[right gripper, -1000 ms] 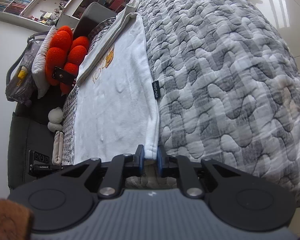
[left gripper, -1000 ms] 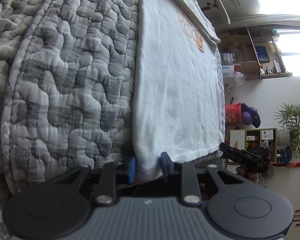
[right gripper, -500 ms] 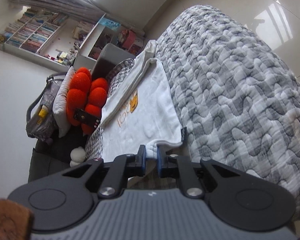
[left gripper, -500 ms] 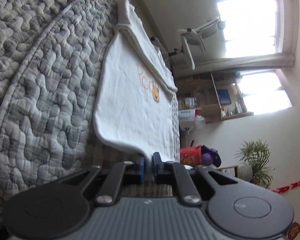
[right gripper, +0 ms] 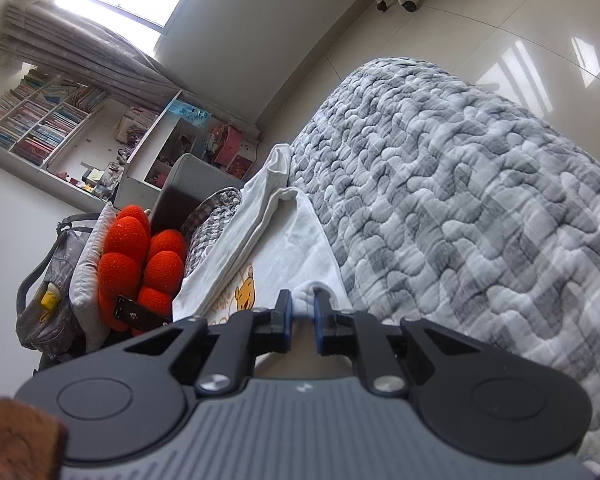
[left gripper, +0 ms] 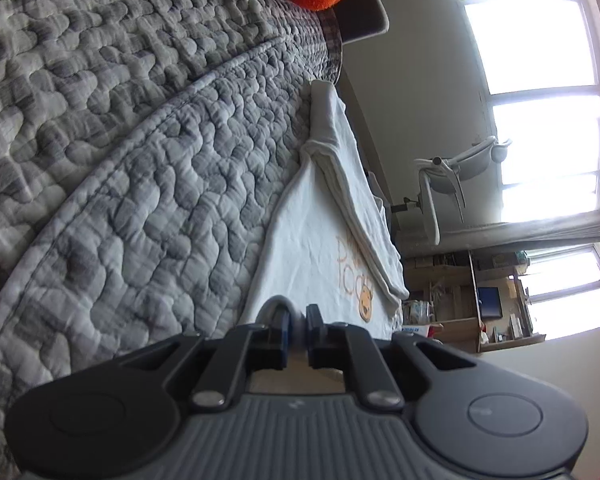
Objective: Fold clothes
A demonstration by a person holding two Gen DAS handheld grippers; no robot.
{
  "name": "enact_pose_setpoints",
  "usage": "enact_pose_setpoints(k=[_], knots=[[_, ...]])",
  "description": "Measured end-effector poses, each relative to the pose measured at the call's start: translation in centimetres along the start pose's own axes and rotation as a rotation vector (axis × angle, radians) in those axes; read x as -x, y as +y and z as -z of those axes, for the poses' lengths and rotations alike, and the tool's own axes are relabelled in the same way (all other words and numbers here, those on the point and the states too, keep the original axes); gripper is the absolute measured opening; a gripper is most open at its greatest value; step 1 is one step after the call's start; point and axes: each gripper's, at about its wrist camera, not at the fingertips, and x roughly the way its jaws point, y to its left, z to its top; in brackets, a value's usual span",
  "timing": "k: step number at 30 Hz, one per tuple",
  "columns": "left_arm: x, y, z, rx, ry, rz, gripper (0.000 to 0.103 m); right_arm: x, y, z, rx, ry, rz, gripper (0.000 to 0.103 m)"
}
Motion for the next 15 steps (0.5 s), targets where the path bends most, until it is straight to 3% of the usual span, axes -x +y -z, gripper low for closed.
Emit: enact_pose_setpoints(k=[2,5,7,9,15], knots=[[-0.1,-0.6,-0.2,-0.016,-0.038,-0.015,0.012,-0.5,-0.1,-0.3,-0.018,-0.02,0.008,0.021],[0.5,-1.7,-0.6,-0.087,-0.111,-0.035,0.03,-0.5,-0.6,-0.7,-0.05,-0.043,-0.001,0.023],[1.0,-2.3,-0.8,-0.139,-0.156,-0.051,0.035,-0.2,-0.8,-0.9,-0.054,-0.059,-0.001,0.031],[1.3,-2.3,-1.0,-0.168,-0.166,-0.069,0.04,0.2,-0.7,-0.9,-0.025,-0.076,0.025,0.039],[1.0,-3.2,-0.7,-0.275,-0.17,-0.153,0.047,0.4,-0.2,-0.4,0.077,-0.085,0.118,0.039]])
